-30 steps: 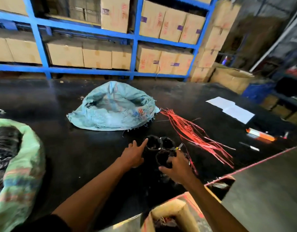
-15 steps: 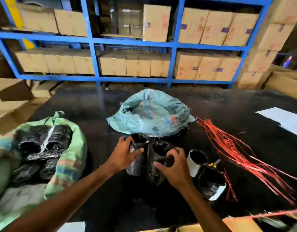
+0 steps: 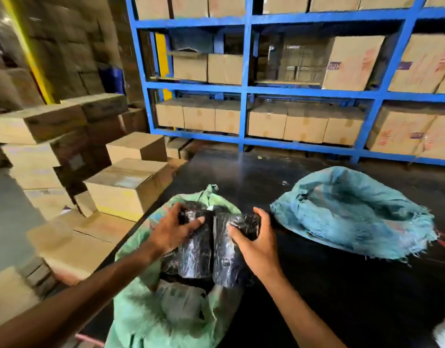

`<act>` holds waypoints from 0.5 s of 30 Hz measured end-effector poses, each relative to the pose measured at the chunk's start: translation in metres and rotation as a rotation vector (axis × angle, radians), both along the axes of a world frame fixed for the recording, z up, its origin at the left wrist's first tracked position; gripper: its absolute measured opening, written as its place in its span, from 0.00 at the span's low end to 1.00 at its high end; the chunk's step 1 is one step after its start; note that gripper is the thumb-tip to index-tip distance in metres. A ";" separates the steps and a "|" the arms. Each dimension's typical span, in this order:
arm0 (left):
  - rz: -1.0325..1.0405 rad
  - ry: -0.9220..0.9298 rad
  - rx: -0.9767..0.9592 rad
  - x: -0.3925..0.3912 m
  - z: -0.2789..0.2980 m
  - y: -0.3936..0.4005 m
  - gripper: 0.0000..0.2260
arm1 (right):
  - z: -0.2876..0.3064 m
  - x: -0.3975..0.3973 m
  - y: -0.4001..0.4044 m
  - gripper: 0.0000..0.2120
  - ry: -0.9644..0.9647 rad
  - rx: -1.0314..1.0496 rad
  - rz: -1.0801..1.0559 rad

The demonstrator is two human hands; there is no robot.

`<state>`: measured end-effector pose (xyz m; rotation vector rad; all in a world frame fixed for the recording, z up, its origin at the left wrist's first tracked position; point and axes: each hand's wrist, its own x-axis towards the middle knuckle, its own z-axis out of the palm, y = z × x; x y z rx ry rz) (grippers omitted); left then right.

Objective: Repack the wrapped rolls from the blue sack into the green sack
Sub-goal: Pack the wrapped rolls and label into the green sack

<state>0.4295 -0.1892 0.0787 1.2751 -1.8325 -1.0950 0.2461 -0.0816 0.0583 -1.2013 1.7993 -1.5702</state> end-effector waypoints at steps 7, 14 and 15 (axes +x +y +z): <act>-0.037 -0.220 0.134 0.039 -0.052 -0.065 0.29 | -0.056 0.068 -0.080 0.42 -0.009 0.406 -0.083; -0.233 -0.418 0.271 0.040 -0.086 -0.073 0.45 | -0.096 0.082 -0.078 0.38 0.117 0.543 -0.178; -0.249 -0.469 0.258 0.040 -0.084 -0.078 0.44 | -0.096 0.084 -0.082 0.36 0.137 0.537 -0.223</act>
